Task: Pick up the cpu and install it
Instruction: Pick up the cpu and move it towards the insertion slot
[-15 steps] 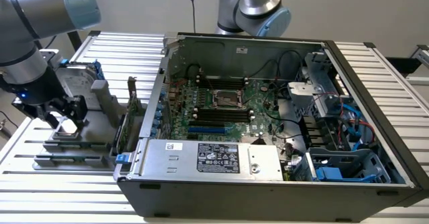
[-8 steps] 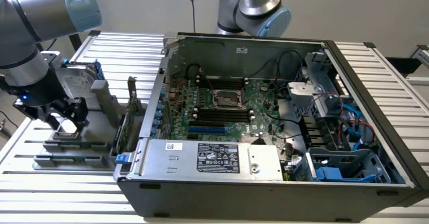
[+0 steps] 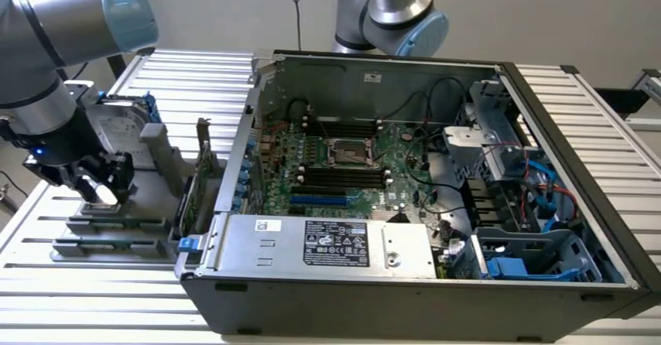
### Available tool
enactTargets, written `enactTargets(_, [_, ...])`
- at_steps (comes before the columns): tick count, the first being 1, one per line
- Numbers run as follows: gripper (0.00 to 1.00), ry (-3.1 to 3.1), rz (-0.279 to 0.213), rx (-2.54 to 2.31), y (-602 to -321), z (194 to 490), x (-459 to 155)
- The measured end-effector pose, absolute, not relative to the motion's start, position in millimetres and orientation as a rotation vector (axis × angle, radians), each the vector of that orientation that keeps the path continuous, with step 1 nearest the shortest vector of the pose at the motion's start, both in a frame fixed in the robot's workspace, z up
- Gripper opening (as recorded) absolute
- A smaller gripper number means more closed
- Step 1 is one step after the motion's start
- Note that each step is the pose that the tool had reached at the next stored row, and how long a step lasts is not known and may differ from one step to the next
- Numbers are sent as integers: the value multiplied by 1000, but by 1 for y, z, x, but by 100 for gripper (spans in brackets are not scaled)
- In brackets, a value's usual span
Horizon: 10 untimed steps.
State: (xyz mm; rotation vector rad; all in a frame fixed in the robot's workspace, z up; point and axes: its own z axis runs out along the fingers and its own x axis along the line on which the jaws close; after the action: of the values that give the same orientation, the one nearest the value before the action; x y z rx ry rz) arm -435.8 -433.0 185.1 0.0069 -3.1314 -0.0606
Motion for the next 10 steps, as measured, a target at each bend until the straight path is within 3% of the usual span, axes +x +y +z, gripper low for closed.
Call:
enactTargets(1, [56, -3131, -61, 6, -433, 185, -436])
enactTargets(10, [55, -3131, -61, 6, -433, 187, -435])
